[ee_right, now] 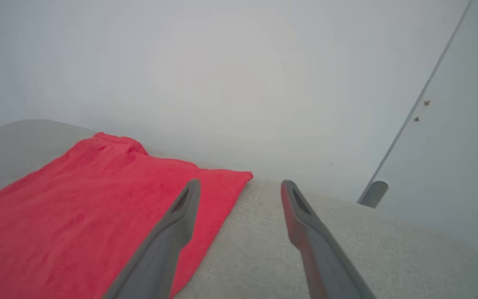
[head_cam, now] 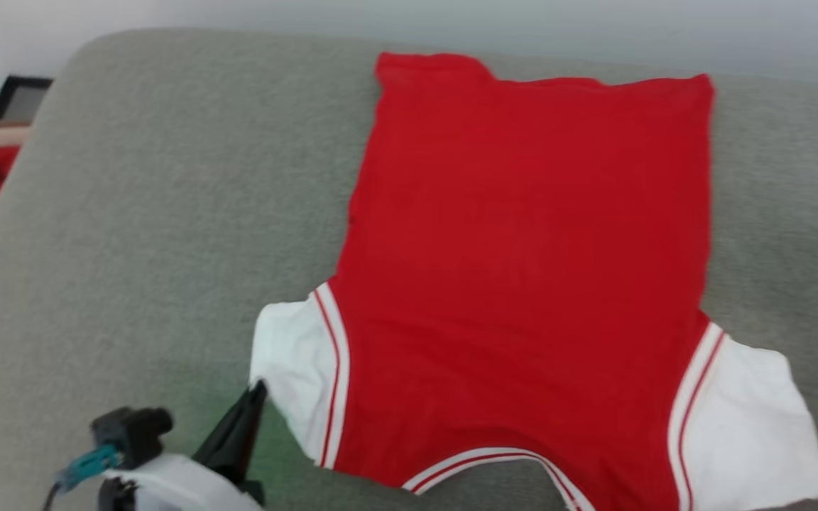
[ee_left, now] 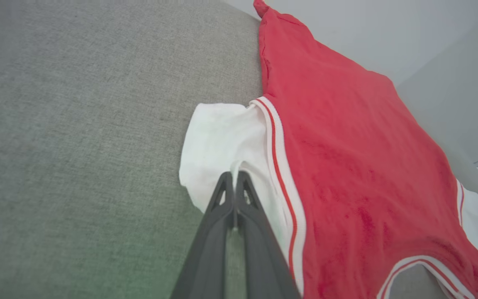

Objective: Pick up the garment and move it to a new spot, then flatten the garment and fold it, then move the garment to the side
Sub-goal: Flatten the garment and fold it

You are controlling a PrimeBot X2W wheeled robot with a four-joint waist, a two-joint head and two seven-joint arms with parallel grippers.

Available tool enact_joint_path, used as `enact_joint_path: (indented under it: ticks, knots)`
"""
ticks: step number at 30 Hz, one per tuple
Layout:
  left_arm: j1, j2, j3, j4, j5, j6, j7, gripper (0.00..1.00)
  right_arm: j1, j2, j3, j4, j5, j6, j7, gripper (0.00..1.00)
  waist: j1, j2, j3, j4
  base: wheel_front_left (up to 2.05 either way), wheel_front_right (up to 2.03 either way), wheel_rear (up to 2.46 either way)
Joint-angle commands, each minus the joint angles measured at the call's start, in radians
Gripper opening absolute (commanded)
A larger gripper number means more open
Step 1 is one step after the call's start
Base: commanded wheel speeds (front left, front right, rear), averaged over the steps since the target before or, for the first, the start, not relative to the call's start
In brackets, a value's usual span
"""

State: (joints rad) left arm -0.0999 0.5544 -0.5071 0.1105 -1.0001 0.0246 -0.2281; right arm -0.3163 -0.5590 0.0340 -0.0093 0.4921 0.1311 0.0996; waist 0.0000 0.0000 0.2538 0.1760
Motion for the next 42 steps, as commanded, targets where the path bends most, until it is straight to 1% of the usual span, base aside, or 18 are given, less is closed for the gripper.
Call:
enact_joint_path:
  ticks: [1, 7, 8, 14, 18, 21, 26, 32, 33, 34, 36, 39, 42]
  knots:
    - [-0.037, -0.022, -0.019, 0.006, 0.015, -0.015, 0.005, 0.00, -0.084, -0.017, 0.005, 0.062, 0.011, -0.001, 0.049, 1.00, 0.0000, 0.0000, 0.049, 0.078, 0.00, 0.00, 0.00]
    - [-0.120, -0.086, -0.067, 0.047, 0.042, -0.059, 0.008, 0.00, -0.311, -0.063, 0.037, 0.261, 0.027, -0.001, 0.186, 1.00, 0.0000, 0.0000, 0.112, 0.172, 0.00, 0.00, 0.00]
    - [-0.120, -0.086, -0.067, 0.047, 0.042, -0.059, 0.008, 0.00, -0.311, -0.063, 0.037, 0.261, 0.027, -0.001, 0.186, 1.00, 0.0000, 0.0000, 0.112, 0.172, 0.00, 0.00, 0.00]
    - [-0.183, -0.140, -0.101, 0.097, 0.054, -0.098, 0.004, 0.00, -0.490, -0.084, 0.055, 0.454, 0.022, 0.000, 0.330, 1.00, 0.0000, 0.0000, 0.168, 0.249, 0.00, 0.00, 0.00]
    - [-0.215, -0.171, -0.120, 0.130, 0.059, -0.118, -0.003, 0.00, -0.585, -0.075, 0.042, 0.576, 0.014, -0.001, 0.445, 1.00, 0.0000, 0.0000, 0.202, 0.288, 0.00, 0.00, 0.00]
    - [-0.237, -0.194, -0.136, 0.152, 0.058, -0.132, -0.007, 0.00, -0.650, -0.067, 0.028, 0.650, -0.019, 0.000, 0.524, 1.00, 0.0000, 0.0000, 0.230, 0.313, 0.00, 0.00, 0.00]
    - [-0.271, -0.229, -0.160, 0.186, 0.056, -0.147, -0.016, 0.00, -0.736, -0.047, -0.036, 0.772, -0.114, 0.000, 0.607, 1.00, 0.0000, 0.0000, 0.266, 0.343, 0.00, 0.00, 0.00]
    - [-0.294, -0.250, -0.183, 0.220, 0.044, -0.154, -0.023, 0.00, -0.771, 0.013, -0.136, 0.914, -0.228, 0.000, 0.718, 1.00, 0.0000, 0.0000, 0.278, 0.360, 0.00, 0.00, 0.00]
    - [-0.296, -0.251, -0.185, 0.224, 0.040, -0.154, -0.025, 0.00, -0.771, 0.023, -0.142, 0.927, -0.250, 0.000, 0.736, 0.26, 0.0000, 0.0000, 0.279, 0.361, 0.00, 0.00, 0.00]
    - [-0.298, -0.252, -0.186, 0.228, 0.038, -0.154, -0.024, 0.00, -0.769, 0.035, -0.130, 0.925, -0.270, 0.000, 0.750, 0.00, 0.0000, 0.0000, 0.280, 0.361, 0.00, 0.00, 0.00]
    - [-0.302, -0.253, -0.189, 0.236, 0.032, -0.153, -0.028, 0.00, -0.768, 0.045, -0.129, 0.917, -0.291, 0.001, 0.766, 0.00, 0.0000, 0.0000, 0.280, 0.360, 0.00, 0.00, 0.00]
    - [-0.306, -0.249, -0.194, 0.238, 0.021, -0.153, -0.030, 0.00, -0.774, 0.039, -0.155, 0.905, -0.311, 0.000, 0.774, 0.00, 0.0000, 0.0000, 0.277, 0.352, 0.00, 0.00, 0.00]
    - [-0.308, -0.239, -0.193, 0.242, 0.012, -0.153, -0.032, 0.00, -0.781, 0.061, -0.174, 0.888, -0.311, 0.000, 0.787, 0.00, 0.0000, 0.0000, 0.267, 0.337, 0.00, 0.00, 0.00]
